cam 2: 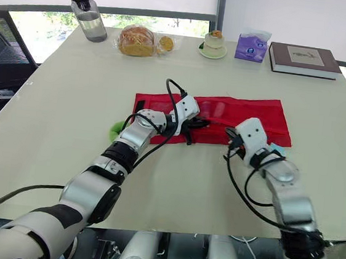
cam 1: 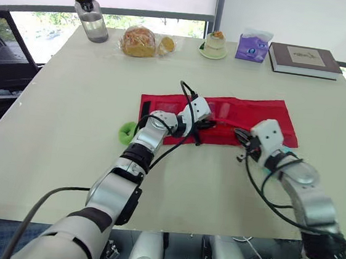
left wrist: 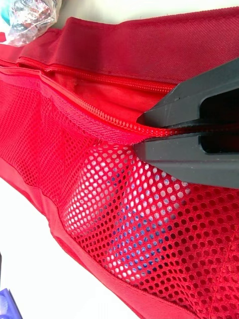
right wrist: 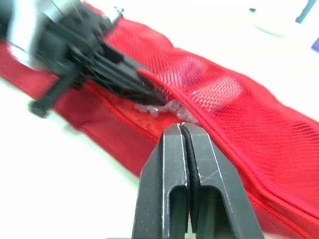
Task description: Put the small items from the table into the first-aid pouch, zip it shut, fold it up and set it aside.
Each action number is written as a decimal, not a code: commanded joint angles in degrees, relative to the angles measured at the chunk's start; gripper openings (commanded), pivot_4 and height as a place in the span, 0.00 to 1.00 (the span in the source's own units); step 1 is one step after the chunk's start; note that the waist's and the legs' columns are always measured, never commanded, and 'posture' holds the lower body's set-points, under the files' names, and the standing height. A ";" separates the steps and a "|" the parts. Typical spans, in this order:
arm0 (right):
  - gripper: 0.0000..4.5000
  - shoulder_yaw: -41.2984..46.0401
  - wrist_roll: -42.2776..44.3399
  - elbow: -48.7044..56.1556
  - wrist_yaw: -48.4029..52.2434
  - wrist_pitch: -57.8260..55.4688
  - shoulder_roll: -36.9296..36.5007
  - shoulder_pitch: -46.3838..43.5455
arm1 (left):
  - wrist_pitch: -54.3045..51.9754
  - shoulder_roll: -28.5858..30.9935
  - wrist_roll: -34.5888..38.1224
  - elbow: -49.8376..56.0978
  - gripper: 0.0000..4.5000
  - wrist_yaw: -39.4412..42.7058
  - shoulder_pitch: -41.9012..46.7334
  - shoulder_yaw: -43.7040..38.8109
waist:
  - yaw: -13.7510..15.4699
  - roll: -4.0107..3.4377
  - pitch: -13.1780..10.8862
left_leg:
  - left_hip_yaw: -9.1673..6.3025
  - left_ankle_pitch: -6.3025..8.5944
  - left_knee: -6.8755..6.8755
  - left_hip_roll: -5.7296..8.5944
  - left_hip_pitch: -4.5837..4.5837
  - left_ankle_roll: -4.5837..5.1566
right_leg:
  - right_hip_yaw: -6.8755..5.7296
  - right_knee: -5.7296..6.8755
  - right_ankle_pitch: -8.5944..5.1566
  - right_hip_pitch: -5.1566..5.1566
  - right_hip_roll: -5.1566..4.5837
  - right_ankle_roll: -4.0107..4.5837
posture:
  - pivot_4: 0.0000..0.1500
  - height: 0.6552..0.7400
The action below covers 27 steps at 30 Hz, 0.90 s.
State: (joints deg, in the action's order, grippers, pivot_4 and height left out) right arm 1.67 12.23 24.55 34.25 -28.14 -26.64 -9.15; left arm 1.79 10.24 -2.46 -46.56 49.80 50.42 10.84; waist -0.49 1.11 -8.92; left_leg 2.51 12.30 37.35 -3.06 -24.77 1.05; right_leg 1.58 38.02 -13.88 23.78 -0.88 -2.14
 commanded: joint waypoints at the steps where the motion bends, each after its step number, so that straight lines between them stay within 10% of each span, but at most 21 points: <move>1: 0.01 14.60 12.01 4.22 10.64 0.94 -6.72 5.86 | 0.89 -0.03 0.05 0.12 0.00 -0.06 0.51 -0.01 | 0.18 0.01 0.00 | 0.00 0.00 0.01 0.00 -0.02 0.00 | 0.00 -0.05 0.00 -0.02 -0.01 0.00 | 1.00 1.00; 10: 0.97 44.04 28.01 -1.98 28.80 -3.76 -24.54 17.66 | 2.27 0.11 -0.31 -2.27 0.00 0.39 1.67 0.05 | -0.10 0.04 -0.02 | -0.15 0.00 0.01 0.00 0.16 0.01 | -0.05 -0.04 -0.07 -0.18 0.03 -0.10 | 1.00 1.00; 27: 0.99 69.76 31.04 -14.28 47.75 -14.75 -40.78 26.09 | 4.78 0.83 -1.09 -8.17 0.00 -0.43 5.21 -0.66 | -0.14 0.20 -0.08 | -0.17 0.01 0.04 0.14 0.09 0.01 | 0.02 -0.09 -0.12 -0.19 -0.05 -0.19 | 1.00 1.00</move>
State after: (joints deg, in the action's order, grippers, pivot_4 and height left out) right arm 68.79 43.29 10.18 80.91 -42.48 -66.74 17.10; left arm 5.54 10.55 -3.24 -54.12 49.90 54.23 10.81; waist -0.62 1.31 -9.00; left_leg 2.33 12.30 37.38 -2.92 -24.67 1.05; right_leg 1.61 37.93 -14.00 23.59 -0.93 -2.33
